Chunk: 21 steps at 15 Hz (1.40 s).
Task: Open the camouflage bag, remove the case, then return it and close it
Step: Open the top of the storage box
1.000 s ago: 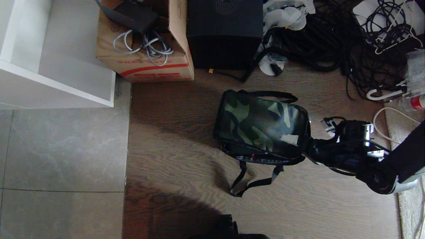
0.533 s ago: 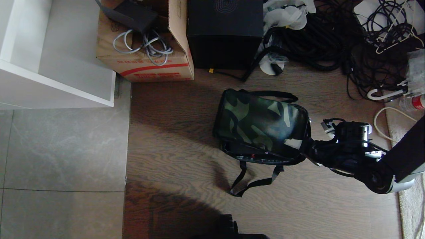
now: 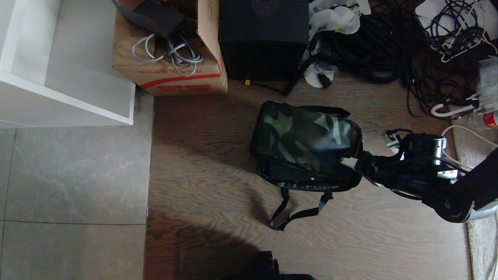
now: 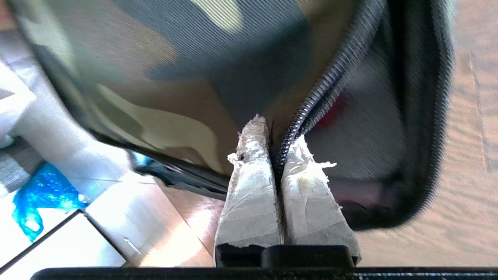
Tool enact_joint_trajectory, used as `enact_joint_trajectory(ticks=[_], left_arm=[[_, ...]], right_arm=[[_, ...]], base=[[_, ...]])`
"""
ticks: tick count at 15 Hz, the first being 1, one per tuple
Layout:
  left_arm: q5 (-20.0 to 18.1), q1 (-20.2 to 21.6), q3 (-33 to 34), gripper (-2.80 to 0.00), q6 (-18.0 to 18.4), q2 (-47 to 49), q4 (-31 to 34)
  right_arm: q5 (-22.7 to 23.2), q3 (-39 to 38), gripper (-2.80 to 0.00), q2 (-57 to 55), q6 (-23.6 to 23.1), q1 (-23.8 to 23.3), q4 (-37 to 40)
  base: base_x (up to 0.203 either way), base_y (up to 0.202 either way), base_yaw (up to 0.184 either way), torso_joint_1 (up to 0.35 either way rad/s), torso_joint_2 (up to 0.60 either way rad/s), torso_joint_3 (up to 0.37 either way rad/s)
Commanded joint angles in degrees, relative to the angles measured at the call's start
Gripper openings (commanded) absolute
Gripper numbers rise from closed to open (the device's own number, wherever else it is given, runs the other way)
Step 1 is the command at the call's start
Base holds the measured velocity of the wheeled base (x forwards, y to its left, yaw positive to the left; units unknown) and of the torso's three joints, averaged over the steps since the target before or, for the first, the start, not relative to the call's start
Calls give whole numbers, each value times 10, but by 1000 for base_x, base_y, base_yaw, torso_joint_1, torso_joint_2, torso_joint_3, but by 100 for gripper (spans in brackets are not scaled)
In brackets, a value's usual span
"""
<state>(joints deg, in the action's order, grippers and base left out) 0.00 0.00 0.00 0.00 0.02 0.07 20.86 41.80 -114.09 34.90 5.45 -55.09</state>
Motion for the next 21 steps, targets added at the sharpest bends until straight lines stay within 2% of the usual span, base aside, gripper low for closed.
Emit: enact_joint_trajectory(ticks=[1, 10, 15, 16, 19, 21], left_arm=[[0, 0, 0, -280, 0, 0, 0], [0, 0, 0, -280, 0, 0, 0], [0, 0, 0, -280, 0, 0, 0], [0, 0, 0, -280, 0, 0, 0], [0, 0, 0, -280, 0, 0, 0], [0, 0, 0, -280, 0, 0, 0]], right_arm=[[1, 14, -280, 21, 4, -1, -4], [0, 83, -280, 36, 8, -37, -3], [1, 94, -280, 48, 4, -38, -4], [0, 95, 0, 48, 4, -38, -5], [-1, 103, 0, 48, 10, -38, -5], [-1, 123, 0, 48, 72, -38, -27]], base=[[0, 0, 0, 0, 0, 0], [0, 0, 0, 0, 0, 0], [0, 0, 0, 0, 0, 0], [0, 0, 0, 0, 0, 0], [0, 0, 0, 0, 0, 0], [0, 0, 0, 0, 0, 0]])
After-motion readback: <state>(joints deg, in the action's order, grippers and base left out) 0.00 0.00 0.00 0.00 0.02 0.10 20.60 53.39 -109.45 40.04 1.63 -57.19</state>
